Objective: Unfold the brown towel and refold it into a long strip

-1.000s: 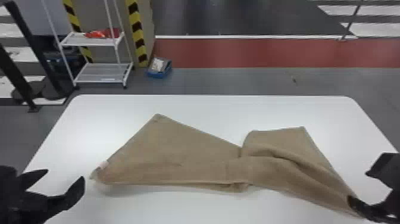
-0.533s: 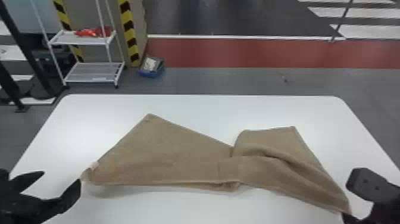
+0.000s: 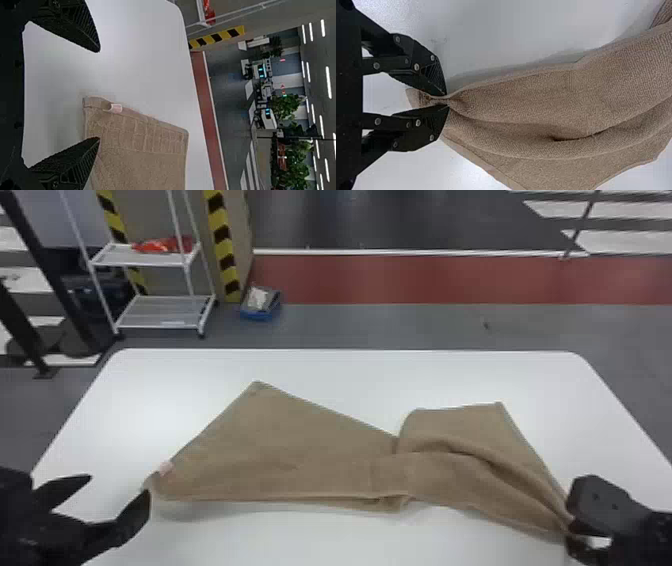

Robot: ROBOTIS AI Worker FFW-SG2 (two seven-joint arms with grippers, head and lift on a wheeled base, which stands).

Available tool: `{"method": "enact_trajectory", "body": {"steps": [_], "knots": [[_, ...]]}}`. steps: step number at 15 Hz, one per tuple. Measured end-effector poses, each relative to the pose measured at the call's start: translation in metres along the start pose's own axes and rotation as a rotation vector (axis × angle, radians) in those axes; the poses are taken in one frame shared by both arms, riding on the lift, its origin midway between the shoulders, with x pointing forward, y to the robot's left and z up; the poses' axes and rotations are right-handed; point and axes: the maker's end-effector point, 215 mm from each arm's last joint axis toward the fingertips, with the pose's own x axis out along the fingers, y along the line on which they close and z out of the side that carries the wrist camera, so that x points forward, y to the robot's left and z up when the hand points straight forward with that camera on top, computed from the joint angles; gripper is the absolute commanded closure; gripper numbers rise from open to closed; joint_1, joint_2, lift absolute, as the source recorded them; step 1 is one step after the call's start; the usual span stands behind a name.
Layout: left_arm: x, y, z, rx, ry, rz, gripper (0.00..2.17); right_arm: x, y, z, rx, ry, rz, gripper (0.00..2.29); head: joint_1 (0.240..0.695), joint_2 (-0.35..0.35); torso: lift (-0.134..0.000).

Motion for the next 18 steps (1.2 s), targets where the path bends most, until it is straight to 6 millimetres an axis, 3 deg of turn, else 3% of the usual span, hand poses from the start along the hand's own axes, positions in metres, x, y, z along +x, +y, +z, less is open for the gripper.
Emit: {"method": "enact_trajectory", "body": {"steps": [3,6,8,13,14,17,18], "knots": [[-0.001,-0.017,0.012,0.095,-0.025,-0.089,0.14,-0.007,-0.009,-0.004,0.013,-0.001,-0.019,2.02,0.695,-0.053,-0.118],[0.007,-0.026,0.028,0.485,-0.028,-0.099,0.15,-0.010,-0.017,-0.003,0.017,-0.009,-0.037,2.02,0.695,-0.071,-0.118],[0.020,-0.040,0.019,0.724,0.043,-0.139,0.18,-0.010,-0.019,-0.001,0.020,-0.015,-0.042,2.02,0.695,-0.093,-0.118],[0.031,-0.039,-0.014,0.960,0.208,-0.196,0.21,-0.010,-0.021,0.004,0.021,-0.025,-0.044,2.02,0.695,-0.085,-0.118],[0.031,-0.036,-0.016,0.976,0.222,-0.197,0.27,-0.010,-0.022,0.004,0.023,-0.025,-0.046,2.02,0.695,-0.077,-0.118],[0.033,-0.030,-0.020,1.000,0.238,-0.192,0.72,-0.010,-0.022,0.006,0.030,-0.029,-0.047,2.02,0.695,-0.067,-0.118],[0.035,-0.032,-0.021,1.016,0.230,-0.196,0.73,-0.010,-0.022,0.007,0.030,-0.032,-0.049,2.02,0.695,-0.066,-0.118]]}}
